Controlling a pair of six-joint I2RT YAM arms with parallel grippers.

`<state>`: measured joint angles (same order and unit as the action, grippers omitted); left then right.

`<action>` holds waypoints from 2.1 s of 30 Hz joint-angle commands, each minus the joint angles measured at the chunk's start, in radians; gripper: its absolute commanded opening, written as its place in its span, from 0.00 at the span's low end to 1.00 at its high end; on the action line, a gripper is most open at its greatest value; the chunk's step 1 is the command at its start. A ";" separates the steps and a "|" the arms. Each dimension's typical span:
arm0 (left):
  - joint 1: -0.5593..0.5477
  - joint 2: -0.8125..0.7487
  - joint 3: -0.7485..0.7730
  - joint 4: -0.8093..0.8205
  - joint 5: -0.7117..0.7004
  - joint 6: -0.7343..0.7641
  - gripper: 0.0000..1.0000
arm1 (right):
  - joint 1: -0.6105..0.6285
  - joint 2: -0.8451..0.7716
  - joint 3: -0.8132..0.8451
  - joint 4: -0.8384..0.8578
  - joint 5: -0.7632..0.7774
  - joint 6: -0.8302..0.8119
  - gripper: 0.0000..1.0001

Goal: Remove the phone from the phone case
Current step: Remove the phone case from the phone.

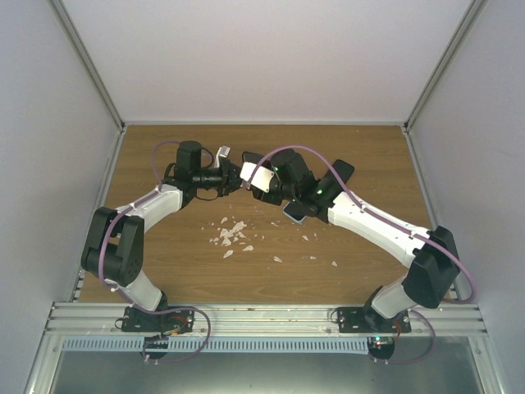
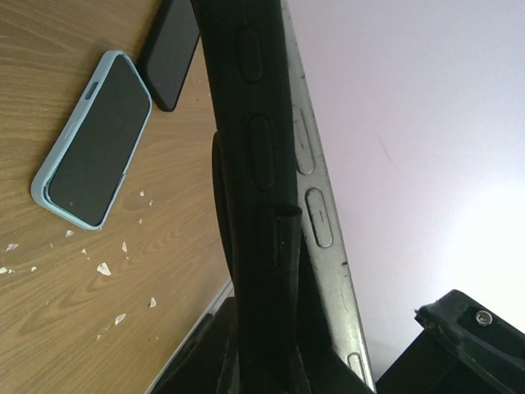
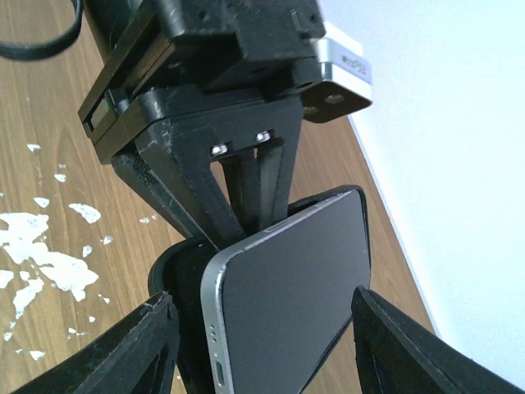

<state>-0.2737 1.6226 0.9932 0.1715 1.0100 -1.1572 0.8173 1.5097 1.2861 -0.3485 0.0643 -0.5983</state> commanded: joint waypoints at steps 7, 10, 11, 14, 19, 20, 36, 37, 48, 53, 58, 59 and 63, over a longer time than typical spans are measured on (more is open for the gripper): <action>0.004 -0.017 -0.002 0.104 0.044 -0.007 0.00 | 0.012 0.012 -0.065 0.171 0.222 -0.085 0.48; 0.003 -0.019 -0.017 0.116 0.049 -0.014 0.00 | 0.013 0.014 -0.092 0.227 0.269 -0.118 0.45; 0.003 -0.020 -0.020 0.121 0.052 -0.016 0.00 | 0.013 0.013 -0.100 0.244 0.275 -0.131 0.44; 0.000 -0.017 -0.016 0.128 0.064 -0.019 0.00 | 0.015 0.006 -0.137 0.298 0.277 -0.162 0.42; -0.013 -0.011 -0.011 0.148 0.083 -0.026 0.00 | 0.023 0.021 -0.169 0.395 0.299 -0.224 0.38; -0.017 -0.010 -0.013 0.151 0.086 -0.026 0.00 | 0.023 0.029 -0.169 0.404 0.301 -0.229 0.38; 0.002 -0.011 -0.027 0.073 0.017 0.042 0.00 | 0.024 0.009 -0.054 0.241 0.247 -0.126 0.00; 0.008 -0.010 -0.027 0.061 0.003 0.050 0.00 | 0.025 0.000 -0.046 0.224 0.238 -0.118 0.00; 0.061 -0.009 -0.024 -0.076 -0.135 0.154 0.00 | 0.025 -0.034 0.077 0.014 0.082 -0.003 0.00; 0.085 -0.009 -0.025 -0.118 -0.180 0.224 0.00 | 0.023 -0.035 0.121 -0.045 0.046 0.030 0.00; 0.123 -0.021 -0.021 -0.147 -0.186 0.346 0.00 | 0.017 -0.040 0.134 -0.065 0.043 0.043 0.00; 0.134 -0.019 -0.013 -0.161 -0.182 0.377 0.00 | 0.014 -0.039 0.133 -0.066 0.039 0.048 0.00; 0.165 0.006 0.050 -0.304 -0.181 0.546 0.00 | 0.008 -0.042 0.122 -0.067 0.027 0.058 0.00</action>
<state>-0.1387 1.6230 0.9791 -0.0338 0.8387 -0.8093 0.8337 1.5105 1.3788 -0.4412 0.1089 -0.5686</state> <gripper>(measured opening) 0.088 0.079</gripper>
